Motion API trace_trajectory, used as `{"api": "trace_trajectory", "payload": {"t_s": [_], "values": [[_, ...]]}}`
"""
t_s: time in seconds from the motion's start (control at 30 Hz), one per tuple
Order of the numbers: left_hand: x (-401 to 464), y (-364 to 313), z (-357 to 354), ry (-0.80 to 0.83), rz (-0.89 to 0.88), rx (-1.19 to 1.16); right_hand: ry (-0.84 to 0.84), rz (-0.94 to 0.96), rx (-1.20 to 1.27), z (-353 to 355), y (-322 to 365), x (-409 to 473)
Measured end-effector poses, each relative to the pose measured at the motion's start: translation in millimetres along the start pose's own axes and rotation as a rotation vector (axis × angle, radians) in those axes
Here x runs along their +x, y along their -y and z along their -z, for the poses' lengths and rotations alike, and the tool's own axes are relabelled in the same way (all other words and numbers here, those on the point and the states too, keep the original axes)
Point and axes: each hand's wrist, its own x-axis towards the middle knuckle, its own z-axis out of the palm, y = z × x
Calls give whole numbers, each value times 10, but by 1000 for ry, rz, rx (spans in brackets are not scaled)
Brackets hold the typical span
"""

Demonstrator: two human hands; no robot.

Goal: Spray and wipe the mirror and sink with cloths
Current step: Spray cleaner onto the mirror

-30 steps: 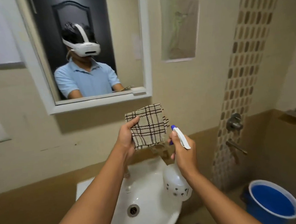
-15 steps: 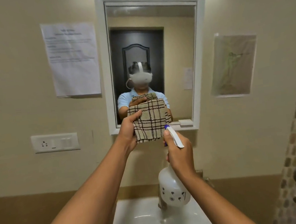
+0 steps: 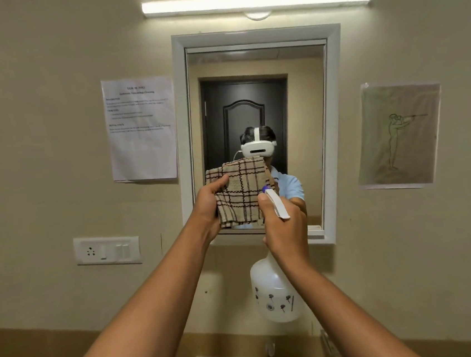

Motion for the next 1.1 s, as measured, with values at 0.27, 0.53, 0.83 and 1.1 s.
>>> {"api": "trace_trajectory", "payload": {"t_s": [0.27, 0.53, 0.83, 1.1], "values": [[145, -7, -41, 14, 1, 0, 43, 41, -26, -67, 28, 59], [194, -38, 3, 36, -22, 16, 124, 71, 3, -289, 167, -27], [203, -156, 129, -4, -47, 25, 173, 29, -9, -457, -3, -202], [151, -256, 224, -4, -55, -9, 134, -32, -51, -356, -103, -200]]}}
